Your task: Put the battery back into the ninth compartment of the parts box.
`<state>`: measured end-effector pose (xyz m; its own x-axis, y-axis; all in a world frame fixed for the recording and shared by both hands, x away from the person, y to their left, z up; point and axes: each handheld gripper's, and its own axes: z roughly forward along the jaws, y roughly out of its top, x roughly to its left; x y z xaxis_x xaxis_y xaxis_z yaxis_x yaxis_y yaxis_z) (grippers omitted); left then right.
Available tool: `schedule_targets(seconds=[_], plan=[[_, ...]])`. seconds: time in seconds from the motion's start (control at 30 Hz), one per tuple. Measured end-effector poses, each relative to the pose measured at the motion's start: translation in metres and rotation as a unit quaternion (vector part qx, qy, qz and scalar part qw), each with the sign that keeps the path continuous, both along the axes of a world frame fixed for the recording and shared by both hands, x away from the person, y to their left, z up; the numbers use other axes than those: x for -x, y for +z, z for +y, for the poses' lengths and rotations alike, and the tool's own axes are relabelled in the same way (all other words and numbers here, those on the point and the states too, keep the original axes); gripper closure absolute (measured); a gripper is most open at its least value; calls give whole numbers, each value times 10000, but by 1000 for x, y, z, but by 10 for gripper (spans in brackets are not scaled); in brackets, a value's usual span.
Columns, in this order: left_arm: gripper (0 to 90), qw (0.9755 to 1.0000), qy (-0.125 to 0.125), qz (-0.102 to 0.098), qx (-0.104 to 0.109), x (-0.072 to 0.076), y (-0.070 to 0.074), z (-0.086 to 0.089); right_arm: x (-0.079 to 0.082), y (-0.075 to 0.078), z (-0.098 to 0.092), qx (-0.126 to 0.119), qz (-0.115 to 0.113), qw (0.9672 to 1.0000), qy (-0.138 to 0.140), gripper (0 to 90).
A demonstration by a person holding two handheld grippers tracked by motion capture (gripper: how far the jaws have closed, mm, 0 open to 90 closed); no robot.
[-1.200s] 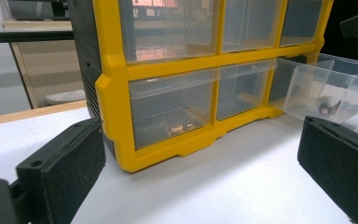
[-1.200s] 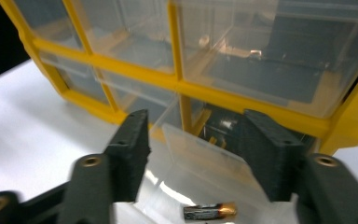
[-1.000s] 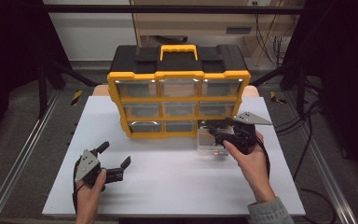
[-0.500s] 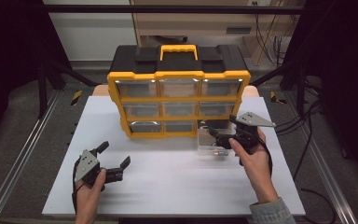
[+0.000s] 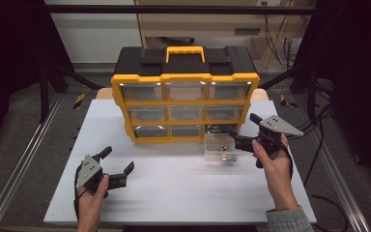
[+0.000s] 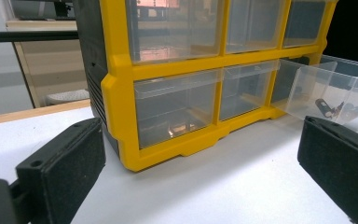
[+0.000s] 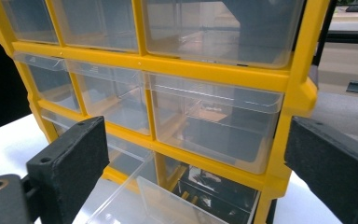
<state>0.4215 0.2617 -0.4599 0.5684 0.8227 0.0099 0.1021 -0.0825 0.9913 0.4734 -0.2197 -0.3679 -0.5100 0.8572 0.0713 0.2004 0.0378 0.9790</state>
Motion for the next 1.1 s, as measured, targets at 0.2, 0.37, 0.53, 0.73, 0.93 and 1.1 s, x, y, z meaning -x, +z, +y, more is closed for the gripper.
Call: schedule_targets(seconds=[0.2, 0.37, 0.53, 0.73, 0.93, 1.1], plan=[[7, 10000, 1, -1, 5, 0, 0, 0, 2, 2, -3, 8, -70, 9999, -77, 35], [7, 10000, 8, -3, 12, 0, 0, 1, 3, 2, -6, -19, -86, 9999, -109, 26], [7, 10000, 28, -4, 2, 1, 0, 2, 4, 2, -9, -44, -89, 9999, -97, 38], [7, 10000, 66, 2, -25, 1, 0, 3, 10, -3, -13, 71, -133, 9999, -51, 37], [6, 10000, 72, -3, -26, 1, 0, 3, 16, -10, -28, 4, -133, 9998, -115, 39], [6, 10000, 70, -4, -19, 1, 0, 4, 19, -17, -38, -27, -138, 9997, -186, 39]])
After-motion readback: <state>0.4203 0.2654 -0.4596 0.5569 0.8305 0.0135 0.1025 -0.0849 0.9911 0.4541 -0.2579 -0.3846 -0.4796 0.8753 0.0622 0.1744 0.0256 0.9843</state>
